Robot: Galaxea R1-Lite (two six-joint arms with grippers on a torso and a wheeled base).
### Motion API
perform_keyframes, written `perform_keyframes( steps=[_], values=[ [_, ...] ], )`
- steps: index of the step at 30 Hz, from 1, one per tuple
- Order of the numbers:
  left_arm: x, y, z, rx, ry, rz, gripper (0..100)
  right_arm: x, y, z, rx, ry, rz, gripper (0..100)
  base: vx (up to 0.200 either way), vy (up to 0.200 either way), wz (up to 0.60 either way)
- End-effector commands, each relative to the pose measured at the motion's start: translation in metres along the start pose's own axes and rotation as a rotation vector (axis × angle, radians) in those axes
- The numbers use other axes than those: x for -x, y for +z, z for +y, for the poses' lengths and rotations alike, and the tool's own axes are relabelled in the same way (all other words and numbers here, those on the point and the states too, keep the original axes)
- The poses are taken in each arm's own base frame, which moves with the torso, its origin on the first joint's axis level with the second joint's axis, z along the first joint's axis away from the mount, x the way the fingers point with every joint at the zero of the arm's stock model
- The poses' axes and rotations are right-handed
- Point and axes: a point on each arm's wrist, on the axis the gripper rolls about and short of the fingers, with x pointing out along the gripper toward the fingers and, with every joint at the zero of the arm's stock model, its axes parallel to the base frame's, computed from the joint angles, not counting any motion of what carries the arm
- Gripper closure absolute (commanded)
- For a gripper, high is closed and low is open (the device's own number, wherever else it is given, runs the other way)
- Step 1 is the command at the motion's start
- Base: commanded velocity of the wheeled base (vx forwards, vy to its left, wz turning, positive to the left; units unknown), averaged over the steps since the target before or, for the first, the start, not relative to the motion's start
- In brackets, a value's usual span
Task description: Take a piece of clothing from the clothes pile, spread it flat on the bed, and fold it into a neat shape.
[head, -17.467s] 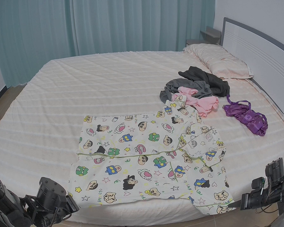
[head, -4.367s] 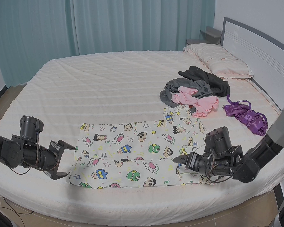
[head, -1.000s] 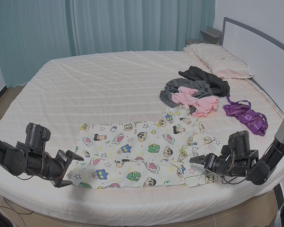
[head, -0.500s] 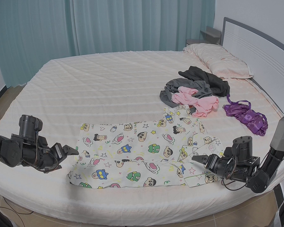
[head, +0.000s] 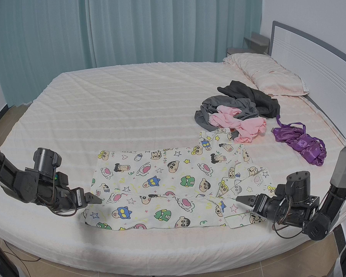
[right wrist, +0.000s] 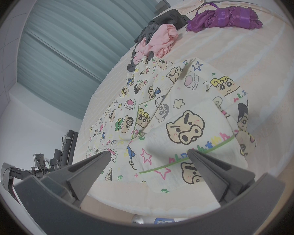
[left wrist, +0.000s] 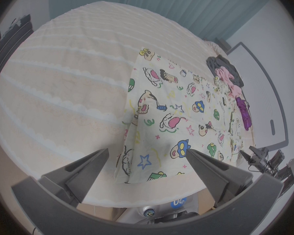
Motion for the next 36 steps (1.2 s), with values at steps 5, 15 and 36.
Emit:
perform_keyframes(
  steps=[5,15,36],
  values=[
    [-0.019,-0.007,0.000,-0.037,0.011,0.065,0,0.000,-0.002,-0.002,-0.002,-0.008,0.010,0,0.000,0.000,0.00],
    [-0.025,-0.010,0.003,-0.033,0.039,0.090,100,0.001,-0.004,-0.004,-0.002,-0.013,0.017,0,0.000,0.000,0.00],
    [-0.003,-0.042,0.007,-0.089,0.119,0.116,100,-0.003,-0.007,-0.008,-0.004,-0.028,0.032,0,0.000,0.000,0.00]
  ],
)
